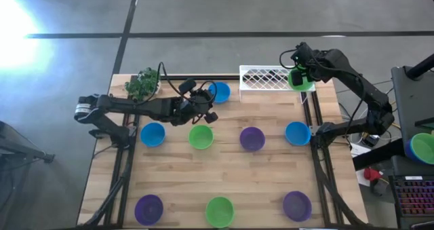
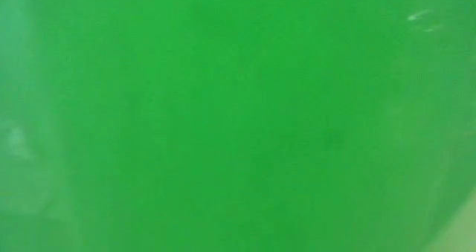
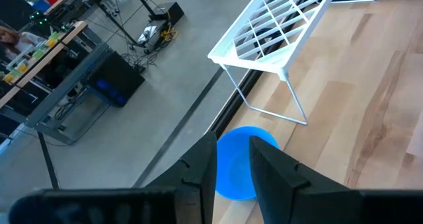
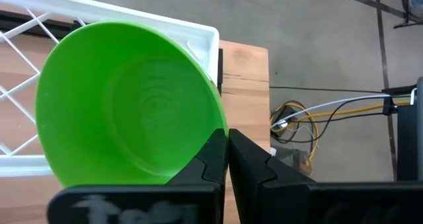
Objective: Pick & Place Mini bowls
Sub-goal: Put the top green bowl on the shelf
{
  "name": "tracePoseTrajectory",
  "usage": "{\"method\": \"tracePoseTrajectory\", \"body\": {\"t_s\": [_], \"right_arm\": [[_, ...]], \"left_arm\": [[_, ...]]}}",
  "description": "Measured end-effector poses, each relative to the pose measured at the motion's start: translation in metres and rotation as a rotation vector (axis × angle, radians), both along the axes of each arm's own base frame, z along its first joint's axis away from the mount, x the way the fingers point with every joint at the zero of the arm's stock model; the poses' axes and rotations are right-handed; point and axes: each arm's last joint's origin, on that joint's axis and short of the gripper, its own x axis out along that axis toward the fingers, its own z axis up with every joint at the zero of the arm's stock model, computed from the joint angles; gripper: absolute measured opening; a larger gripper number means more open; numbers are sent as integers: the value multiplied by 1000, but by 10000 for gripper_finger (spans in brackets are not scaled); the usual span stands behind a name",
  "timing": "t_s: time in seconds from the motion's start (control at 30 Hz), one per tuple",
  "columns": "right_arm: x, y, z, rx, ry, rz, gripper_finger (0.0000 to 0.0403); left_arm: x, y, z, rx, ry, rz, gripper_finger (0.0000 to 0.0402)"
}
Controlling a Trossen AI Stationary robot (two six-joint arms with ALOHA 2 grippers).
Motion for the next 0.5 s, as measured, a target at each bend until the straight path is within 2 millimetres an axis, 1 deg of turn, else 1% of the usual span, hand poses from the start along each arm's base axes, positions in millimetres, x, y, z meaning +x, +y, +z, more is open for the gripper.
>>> {"method": "tracePoseTrajectory", "body": {"t_s": [0.17, 0.5], "right_arm": [[1, -1, -7, 3, 8, -6, 8], [1, -1, -7, -3, 0, -12, 8]], "left_arm": [[0, 0, 0, 0, 0, 0, 92], [0, 0, 0, 0, 0, 0, 92]]}}
